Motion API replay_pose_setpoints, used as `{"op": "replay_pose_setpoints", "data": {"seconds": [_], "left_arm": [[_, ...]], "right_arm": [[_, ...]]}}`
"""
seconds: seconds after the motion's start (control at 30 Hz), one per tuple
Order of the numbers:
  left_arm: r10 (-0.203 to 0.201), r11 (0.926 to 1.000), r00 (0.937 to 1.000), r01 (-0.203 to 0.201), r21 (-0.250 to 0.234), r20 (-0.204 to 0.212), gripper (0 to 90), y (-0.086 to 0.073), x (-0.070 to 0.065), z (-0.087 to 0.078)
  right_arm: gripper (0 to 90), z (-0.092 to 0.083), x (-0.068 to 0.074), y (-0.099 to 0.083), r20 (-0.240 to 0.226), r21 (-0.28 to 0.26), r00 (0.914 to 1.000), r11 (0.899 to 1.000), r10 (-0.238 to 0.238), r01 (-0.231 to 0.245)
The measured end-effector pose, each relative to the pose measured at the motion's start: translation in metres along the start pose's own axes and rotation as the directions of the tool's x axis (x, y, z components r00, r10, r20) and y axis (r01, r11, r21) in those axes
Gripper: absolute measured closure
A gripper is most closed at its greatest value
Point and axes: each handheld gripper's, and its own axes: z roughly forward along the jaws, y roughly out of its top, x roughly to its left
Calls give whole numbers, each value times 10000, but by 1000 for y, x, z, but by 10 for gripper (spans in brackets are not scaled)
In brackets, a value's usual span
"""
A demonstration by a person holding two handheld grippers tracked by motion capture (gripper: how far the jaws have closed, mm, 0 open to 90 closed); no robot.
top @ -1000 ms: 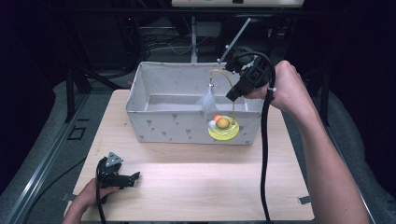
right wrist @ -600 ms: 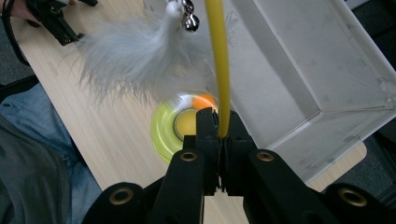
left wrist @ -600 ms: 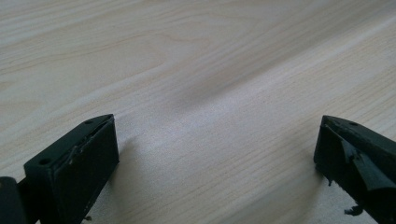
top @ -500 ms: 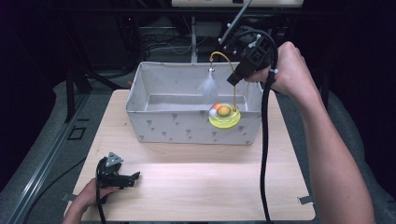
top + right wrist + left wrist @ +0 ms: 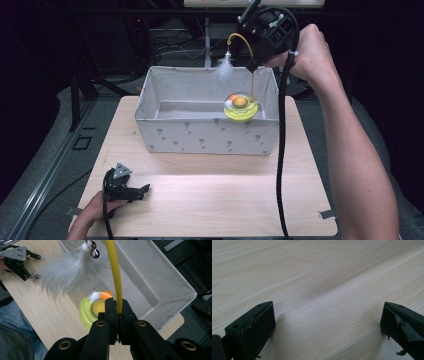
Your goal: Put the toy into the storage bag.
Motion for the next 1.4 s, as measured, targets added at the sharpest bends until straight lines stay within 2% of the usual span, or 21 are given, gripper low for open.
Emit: {"op": "replay_pose_setpoints", "data": {"seconds": [0.2, 0.4, 0.63, 0.9, 1.0, 1.13, 1.4], "left_arm": [[-3, 10000, 10000, 3, -2, -1, 0, 0, 0, 0], [0, 10000, 10000, 0, -1, -2, 0, 0, 0, 0], [1, 10000, 10000, -1, -1, 1, 0, 0, 0, 0], [14, 10000, 10000, -14, 7, 0, 0, 0, 0, 0], [-11, 10000, 10000, 11, -15, -1, 0, 0, 0, 0], [-13, 10000, 10000, 13, -15, -2, 0, 0, 0, 0], [25, 10000, 10000, -25, 16, -1, 0, 0, 0, 0]], "right_arm": [[881, 3, -13, 1, 214, 125, 9994, 9995, 281, -284], [881, 7, -25, 0, 224, 146, 9984, 9985, 527, -530], [881, 14, -42, -2, 311, -47, 9943, 9947, 1023, -1022], [881, 28, -57, 0, 458, 96, 9897, 9906, 1359, -1365], [881, 33, -60, 1, 508, 13, 9876, 9888, 1487, -1489], [881, 43, -62, 3, 855, 80, 9841, 9876, 1555, -1568], [881, 63, -69, -1, 814, 212, 9814, 9841, 1739, -1762]]}}
